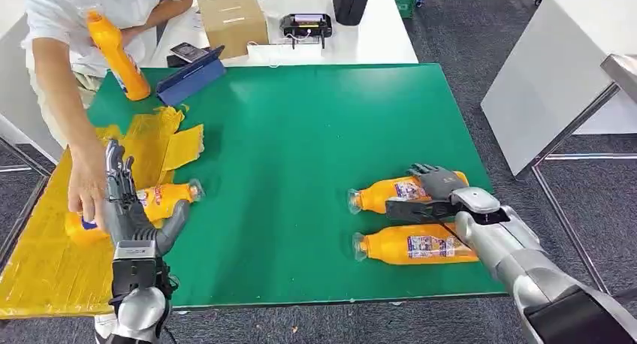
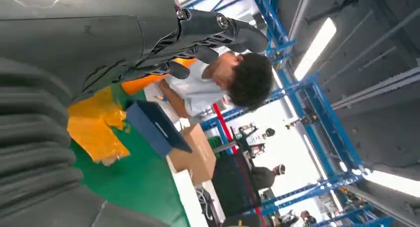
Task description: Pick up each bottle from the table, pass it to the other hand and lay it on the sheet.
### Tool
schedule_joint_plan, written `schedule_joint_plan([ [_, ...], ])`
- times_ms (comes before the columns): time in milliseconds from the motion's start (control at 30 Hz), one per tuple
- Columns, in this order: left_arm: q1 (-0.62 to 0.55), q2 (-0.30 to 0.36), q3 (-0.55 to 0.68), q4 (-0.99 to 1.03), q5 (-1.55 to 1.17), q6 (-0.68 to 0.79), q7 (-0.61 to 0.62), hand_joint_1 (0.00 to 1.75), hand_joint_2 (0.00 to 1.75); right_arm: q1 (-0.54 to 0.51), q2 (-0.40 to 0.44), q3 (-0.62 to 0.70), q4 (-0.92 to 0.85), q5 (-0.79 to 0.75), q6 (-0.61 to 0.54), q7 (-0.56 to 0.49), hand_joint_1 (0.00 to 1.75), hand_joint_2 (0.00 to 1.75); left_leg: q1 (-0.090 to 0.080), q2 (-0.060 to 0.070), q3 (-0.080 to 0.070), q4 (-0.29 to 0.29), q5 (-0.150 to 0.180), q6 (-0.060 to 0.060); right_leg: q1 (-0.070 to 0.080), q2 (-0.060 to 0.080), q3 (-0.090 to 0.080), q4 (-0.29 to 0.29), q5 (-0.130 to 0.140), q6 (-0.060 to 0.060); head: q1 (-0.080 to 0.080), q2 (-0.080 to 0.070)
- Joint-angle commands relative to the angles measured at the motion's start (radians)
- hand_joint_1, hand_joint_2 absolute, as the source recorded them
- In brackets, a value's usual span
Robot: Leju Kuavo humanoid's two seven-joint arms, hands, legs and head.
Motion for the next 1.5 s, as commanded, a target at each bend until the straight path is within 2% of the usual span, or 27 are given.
schedule_joint_plan([
  [33,-0.048,0.006,-0.039,0.083,0.015,0.001,0.002,0.00,1.75,-0.001,0.043,0.057,0.154,-0.006,0.006,-0.016,0.19,1.75,0.003,-0.003,0.006,0.000,-0.001,-0.002,0.002,0.003,0.007,-0.002,-0.001,-0.002,0.001,0.000],
  [67,-0.048,0.006,-0.041,0.085,0.018,0.000,0.002,0.00,1.75,0.005,0.044,0.058,0.157,-0.005,0.002,-0.016,0.42,1.75,0.002,-0.003,0.006,-0.001,-0.001,-0.002,0.001,0.002,0.007,-0.002,-0.001,-0.002,0.000,0.000],
  [133,-0.046,0.006,-0.045,0.083,0.017,0.002,0.002,0.00,1.75,0.013,0.045,0.054,0.163,-0.007,-0.003,-0.016,1.38,1.75,0.003,-0.003,0.007,-0.001,-0.001,-0.002,0.002,0.002,0.008,-0.003,-0.001,-0.002,0.000,0.000],
  [167,-0.044,0.006,-0.046,0.079,0.017,0.003,0.002,0.00,1.75,0.016,0.047,0.051,0.162,-0.008,-0.016,-0.017,1.57,1.75,0.001,-0.003,0.007,-0.001,-0.001,-0.002,0.001,0.001,0.007,-0.002,0.000,-0.001,0.001,0.000],
  [233,-0.035,0.006,-0.043,0.070,0.016,0.008,0.002,0.00,1.75,0.016,0.057,0.043,0.159,-0.003,-0.053,-0.012,1.75,1.75,0.002,-0.002,0.008,-0.001,-0.001,-0.002,0.001,0.002,0.008,-0.003,0.000,-0.002,0.001,0.000],
  [333,-0.020,0.009,-0.041,0.049,0.016,0.005,0.011,0.00,1.75,0.011,0.079,0.025,0.132,0.003,-0.137,0.016,1.75,1.75,0.003,-0.004,0.009,-0.001,-0.001,-0.002,0.002,0.002,0.010,-0.003,-0.001,-0.003,0.002,0.000],
  [433,-0.005,0.009,-0.039,0.029,0.001,-0.012,0.034,0.00,1.75,0.012,0.097,-0.006,0.098,0.024,-0.207,0.052,1.75,1.75,0.002,0.001,0.010,-0.001,-0.002,-0.002,0.001,0.008,0.010,-0.002,0.000,-0.003,0.000,0.000],
  [467,0.001,0.012,-0.040,0.022,-0.004,-0.046,0.063,0.00,1.75,0.023,0.108,-0.046,0.066,0.025,-0.278,0.063,1.75,1.75,0.001,0.001,0.008,-0.001,-0.001,-0.001,0.001,0.005,0.008,-0.002,0.000,-0.002,0.000,0.000],
  [533,0.011,0.018,-0.035,0.017,0.010,-0.121,0.105,0.00,1.75,0.070,0.136,-0.152,-0.056,0.012,-0.363,0.056,1.75,1.75,0.003,0.002,0.010,0.000,-0.002,-0.003,0.001,0.009,0.009,-0.001,-0.001,-0.003,0.000,0.000],
  [567,0.015,0.017,-0.034,0.021,-0.013,-0.133,0.115,0.00,1.75,0.120,0.155,-0.227,-0.171,0.003,-0.430,0.043,1.75,1.75,0.002,0.003,0.008,0.000,-0.001,-0.002,0.001,0.007,0.007,-0.001,0.000,-0.002,0.000,0.000],
  [600,0.019,0.023,-0.044,0.024,-0.024,-0.165,0.134,0.00,1.75,0.169,0.172,-0.282,-0.278,0.003,-0.494,0.032,1.75,1.75,0.003,0.005,0.009,-0.001,-0.002,-0.003,0.002,0.011,0.008,-0.002,0.000,-0.003,0.000,0.000],
  [667,0.020,0.017,-0.044,0.029,-0.026,-0.164,0.135,0.00,1.75,0.203,0.175,-0.296,-0.360,0.031,-0.469,0.064,1.75,1.75,0.002,0.004,0.007,0.000,-0.002,-0.002,0.001,0.009,0.006,0.000,-0.001,-0.003,0.000,0.000],
  [900,0.019,0.017,-0.044,0.028,-0.027,-0.164,0.135,0.00,1.75,0.206,0.169,-0.306,-0.355,0.032,-0.463,0.059,1.75,1.75,0.002,-0.003,0.004,0.001,-0.002,-0.001,0.001,0.002,0.005,0.000,-0.003,-0.002,0.000,0.000],
  [933,0.018,0.027,-0.057,0.028,-0.011,-0.211,0.153,0.00,1.75,0.227,0.193,-0.352,-0.386,0.009,-0.560,-0.008,1.75,1.75,0.001,-0.002,0.002,0.000,-0.001,-0.001,0.000,0.002,0.003,0.000,-0.002,-0.001,0.000,0.000],
  [967,0.019,0.037,-0.072,0.038,-0.012,-0.248,0.171,0.00,1.75,0.265,0.219,-0.388,-0.463,-0.020,-0.622,-0.051,1.75,1.75,0.002,-0.001,0.003,0.001,-0.003,-0.001,0.001,0.005,0.005,0.000,-0.003,-0.002,0.000,0.000],
  [1033,0.018,0.041,-0.091,0.063,-0.004,-0.290,0.184,0.00,1.75,0.343,0.250,-0.420,-0.637,-0.054,-0.646,-0.079,1.75,1.75,0.002,-0.001,0.003,0.000,-0.002,-0.002,0.001,0.005,0.004,0.000,-0.003,-0.002,0.000,0.000],
  [1133,0.016,0.045,-0.125,0.089,-0.009,-0.321,0.185,0.00,1.75,0.431,0.291,-0.428,-0.821,-0.077,-0.697,-0.103,1.75,1.75,0.001,-0.002,0.002,0.000,-0.003,-0.002,0.000,0.003,0.003,0.000,-0.004,-0.003,0.000,0.000],
  [1167,0.012,0.049,-0.139,0.092,-0.015,-0.330,0.188,0.00,1.75,0.454,0.306,-0.426,-0.864,-0.128,-0.704,-0.126,1.75,1.75,0.000,-0.001,0.001,-0.001,-0.002,-0.002,0.000,0.003,0.002,0.000,-0.003,-0.003,0.000,0.000],
  [1200,0.010,0.050,-0.146,0.093,-0.015,-0.333,0.189,0.00,1.75,0.464,0.310,-0.421,-0.883,-0.170,-0.691,-0.139,1.75,1.75,0.000,-0.002,0.001,-0.001,-0.002,-0.002,0.000,0.002,0.001,0.000,-0.003,-0.003,0.000,0.000],
  [1267,0.000,0.056,-0.168,0.091,-0.015,-0.336,0.190,0.00,1.75,0.494,0.317,-0.396,-0.920,-0.352,-0.570,-0.185,1.75,1.75,0.001,-0.004,0.000,0.000,-0.002,-0.002,0.000,0.001,0.001,0.000,-0.004,-0.002,0.000,0.000],
  [1500,-0.001,0.057,-0.167,0.085,-0.013,-0.338,0.193,0.00,1.75,0.491,0.318,-0.396,-0.899,-0.360,-0.570,-0.195,1.75,1.75,0.001,-0.002,0.000,0.000,-0.004,-0.004,0.000,0.003,0.000,0.000,-0.003,-0.003,0.000,0.000],
])
